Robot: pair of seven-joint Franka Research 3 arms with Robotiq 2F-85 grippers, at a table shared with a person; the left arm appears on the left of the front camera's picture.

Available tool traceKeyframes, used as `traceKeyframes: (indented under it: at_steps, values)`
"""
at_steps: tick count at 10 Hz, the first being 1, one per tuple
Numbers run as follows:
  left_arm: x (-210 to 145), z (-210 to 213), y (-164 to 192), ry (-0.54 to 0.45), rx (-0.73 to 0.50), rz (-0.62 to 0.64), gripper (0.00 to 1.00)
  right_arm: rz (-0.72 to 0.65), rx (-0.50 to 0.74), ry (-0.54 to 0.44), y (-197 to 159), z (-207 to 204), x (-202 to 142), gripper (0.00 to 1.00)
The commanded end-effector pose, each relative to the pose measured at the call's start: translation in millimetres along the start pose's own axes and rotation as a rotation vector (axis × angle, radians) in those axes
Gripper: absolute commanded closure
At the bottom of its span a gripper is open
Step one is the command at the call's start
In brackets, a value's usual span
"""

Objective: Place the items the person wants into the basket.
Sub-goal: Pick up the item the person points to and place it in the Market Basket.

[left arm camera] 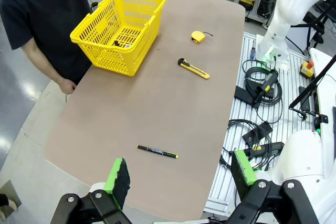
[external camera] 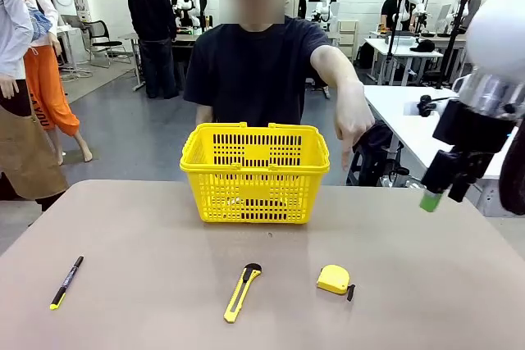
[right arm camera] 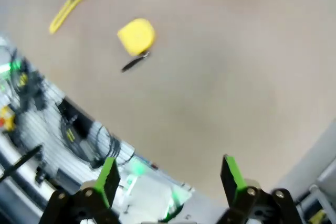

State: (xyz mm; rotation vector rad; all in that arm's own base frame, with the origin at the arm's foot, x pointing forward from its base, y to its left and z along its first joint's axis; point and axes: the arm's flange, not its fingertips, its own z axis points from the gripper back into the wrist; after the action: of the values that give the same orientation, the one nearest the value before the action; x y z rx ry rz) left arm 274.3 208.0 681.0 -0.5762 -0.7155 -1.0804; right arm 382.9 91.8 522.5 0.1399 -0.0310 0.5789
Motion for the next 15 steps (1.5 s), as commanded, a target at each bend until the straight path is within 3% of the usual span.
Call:
traceKeyframes:
  at_steps: [1, 3, 8, 10, 12, 15]
  values:
    - [-0.9, 1.2, -1.2, -0.019, -0.004, -0.024, 0.00, -0.099, -0.094, 0.005, -1.0, -10.2, 8.0, 0.00]
    - [-0.9, 1.2, -1.2, -0.019, -0.004, -0.024, 0.00, -0.043, -0.043, -0.013, -1.2, -5.3, 8.9, 0.00]
    - [-0.9, 1.2, -1.2, -0.019, -0.004, -0.024, 0.00, -0.050, -0.048, -0.019, -0.8, -5.5, 10.8, 0.00]
    - [-0.9, 1.2, -1.2, -0.019, -0.004, -0.024, 0.00, -0.032, -0.139, -0.005, 47.8, -42.8, 26.0, 0.00]
    - [-0.9, 1.2, -1.2, -0.019, -0.004, -0.024, 0.00, -0.039, -0.145, 0.017, 84.7, -79.7, 38.6, 0.00]
    - [-0.9, 1.2, -1.2, -0.019, -0.004, -0.024, 0.00, -0.084, -0.110, -0.006, 92.3, -117.9, 55.6, 0.00]
